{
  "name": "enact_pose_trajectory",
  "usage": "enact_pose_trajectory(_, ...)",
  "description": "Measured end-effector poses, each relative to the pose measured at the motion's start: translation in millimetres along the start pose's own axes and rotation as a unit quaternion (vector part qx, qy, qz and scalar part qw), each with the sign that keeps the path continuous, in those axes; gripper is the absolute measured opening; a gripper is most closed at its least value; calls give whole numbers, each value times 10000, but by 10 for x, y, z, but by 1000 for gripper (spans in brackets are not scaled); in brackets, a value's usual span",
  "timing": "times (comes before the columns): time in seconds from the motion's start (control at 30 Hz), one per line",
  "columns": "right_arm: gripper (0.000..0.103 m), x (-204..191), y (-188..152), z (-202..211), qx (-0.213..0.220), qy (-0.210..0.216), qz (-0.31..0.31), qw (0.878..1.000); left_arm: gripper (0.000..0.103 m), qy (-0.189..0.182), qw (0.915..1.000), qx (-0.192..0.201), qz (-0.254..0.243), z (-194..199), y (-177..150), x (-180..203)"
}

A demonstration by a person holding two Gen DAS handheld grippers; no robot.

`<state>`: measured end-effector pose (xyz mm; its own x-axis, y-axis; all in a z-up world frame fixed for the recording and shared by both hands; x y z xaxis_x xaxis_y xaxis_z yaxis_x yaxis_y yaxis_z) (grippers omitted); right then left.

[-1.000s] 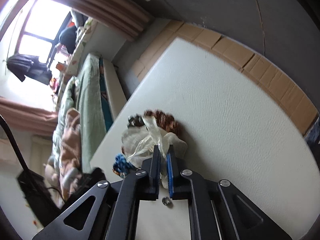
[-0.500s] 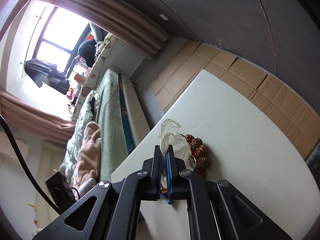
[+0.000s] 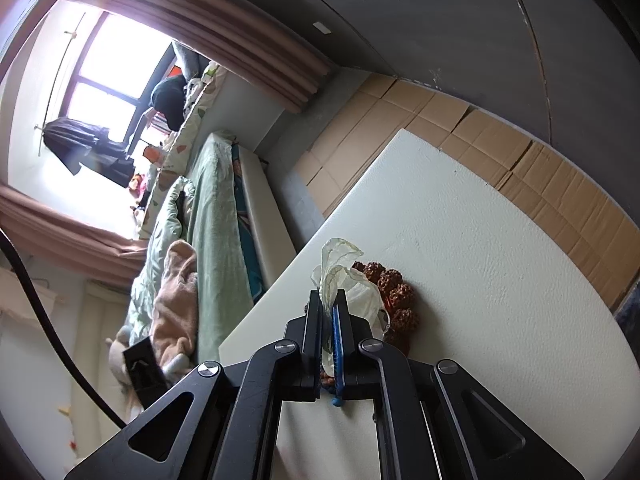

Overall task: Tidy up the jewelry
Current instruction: 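Grasp and lift the blue beaded bracelet with the left tool while the right tool holds the pouch, then drop the blue bracelet into the black box with the left tool while the right tool drops the pouch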

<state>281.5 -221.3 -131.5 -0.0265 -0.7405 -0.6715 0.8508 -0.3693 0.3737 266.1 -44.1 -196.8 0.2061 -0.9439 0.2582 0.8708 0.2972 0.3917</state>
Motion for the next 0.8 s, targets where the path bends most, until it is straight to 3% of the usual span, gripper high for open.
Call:
enact_pose_trajectory(0.03,6,-6,-3,-8,-4,0,1,10000,41,13,10000,25,-62,2,-3,11)
enact_pose_trajectory(0.07,6,-5,-2,-8,-6,-1,1,10000,22,-82,9999,-9,-126,-12,-21,50)
enact_pose_trajectory(0.1,6,-7,-3,-7,-7,-2,-1,10000,15,-203,9997,-15,-99,-11,-30,75)
enact_pose_trajectory(0.4,6,-67,-55,46,19,114,95,9999,12,-288,9973,660,-153,446,28,57)
enact_pose_trajectory(0.8,6,-710,-456,200,86,1067,883,9903,12,-545,9882,1409,259,1215,2,-270)
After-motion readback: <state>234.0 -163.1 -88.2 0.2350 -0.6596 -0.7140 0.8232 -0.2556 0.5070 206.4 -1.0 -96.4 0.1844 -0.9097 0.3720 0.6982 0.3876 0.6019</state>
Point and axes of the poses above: each gripper's, at about its wrist camera, not at the fingertips, and z roughly against the way its jaws point, x to its right, y to its top, the point moved 9 cm from there along -z, roughly the way its jaws point, and after that the axes turned 4 degrees about z, right-handed, at the moved point
